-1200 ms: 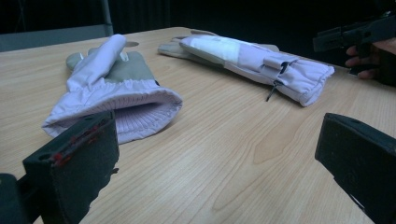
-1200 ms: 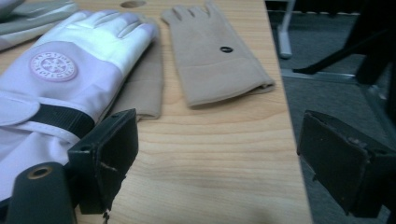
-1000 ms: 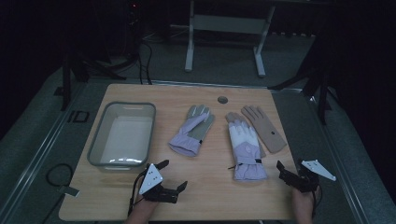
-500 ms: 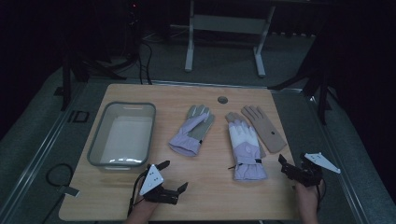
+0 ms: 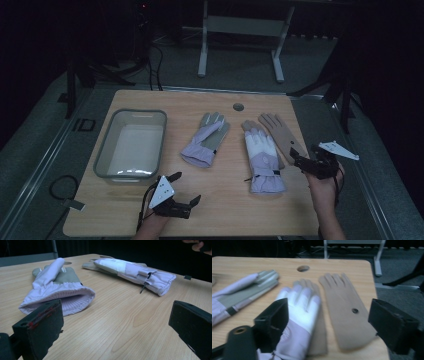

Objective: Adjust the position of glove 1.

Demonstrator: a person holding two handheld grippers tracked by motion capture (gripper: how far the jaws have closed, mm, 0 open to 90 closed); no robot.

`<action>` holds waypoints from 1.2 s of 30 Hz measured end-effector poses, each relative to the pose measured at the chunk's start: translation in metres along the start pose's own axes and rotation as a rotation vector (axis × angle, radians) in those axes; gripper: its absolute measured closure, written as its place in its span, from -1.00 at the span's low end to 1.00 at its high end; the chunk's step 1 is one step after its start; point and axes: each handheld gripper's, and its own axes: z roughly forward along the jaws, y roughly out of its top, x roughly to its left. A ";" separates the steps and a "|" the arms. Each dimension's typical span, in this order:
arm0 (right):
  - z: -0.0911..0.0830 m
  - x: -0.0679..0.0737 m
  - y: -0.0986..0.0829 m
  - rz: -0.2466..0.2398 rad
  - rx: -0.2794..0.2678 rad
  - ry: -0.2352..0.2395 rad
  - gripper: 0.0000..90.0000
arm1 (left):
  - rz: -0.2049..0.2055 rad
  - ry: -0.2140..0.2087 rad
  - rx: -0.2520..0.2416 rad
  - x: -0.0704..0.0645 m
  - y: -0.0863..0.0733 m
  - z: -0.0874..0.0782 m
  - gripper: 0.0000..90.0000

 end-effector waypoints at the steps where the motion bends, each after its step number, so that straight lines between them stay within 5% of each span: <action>1: 0.002 0.003 0.004 0.001 -0.001 0.023 -0.59 | 0.004 0.002 0.003 0.000 0.000 0.000 -1.00; 4: 0.009 0.009 0.015 0.039 0.005 0.094 -0.59 | 0.008 0.003 0.004 -0.001 0.000 0.000 -1.00; 8: 0.020 0.024 0.028 0.021 0.017 0.103 -0.60 | -0.004 0.000 0.000 0.001 0.000 0.000 -1.00; 12: 0.035 0.040 0.036 0.004 0.086 0.117 -0.77 | -0.015 0.001 -0.003 0.001 0.000 0.000 -1.00; 18: 0.051 0.057 0.041 0.026 0.106 0.118 -0.77 | 0.003 -0.002 0.002 0.000 0.000 0.000 -1.00; 28: 0.082 0.105 0.058 -0.055 0.105 0.208 -0.57 | 0.003 -0.009 0.001 0.000 0.000 0.000 -1.00; 36: 0.111 0.147 0.056 -0.116 0.132 0.279 -0.48 | 0.004 -0.017 0.004 0.000 0.000 0.000 -1.00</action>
